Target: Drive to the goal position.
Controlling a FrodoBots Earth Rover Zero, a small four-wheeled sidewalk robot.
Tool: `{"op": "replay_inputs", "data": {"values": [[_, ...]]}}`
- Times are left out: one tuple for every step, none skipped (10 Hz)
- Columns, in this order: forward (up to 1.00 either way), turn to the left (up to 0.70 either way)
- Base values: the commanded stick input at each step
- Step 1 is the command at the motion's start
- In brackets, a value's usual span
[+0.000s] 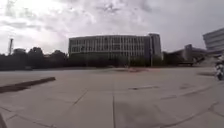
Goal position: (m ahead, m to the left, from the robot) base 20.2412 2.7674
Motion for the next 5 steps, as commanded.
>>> {"op": "replay_inputs", "data": {"values": [[0.70, -0.01], [0.70, -0.01], [0.70, -0.01], [0.70, -0.01], [0.70, -0.01]]}}
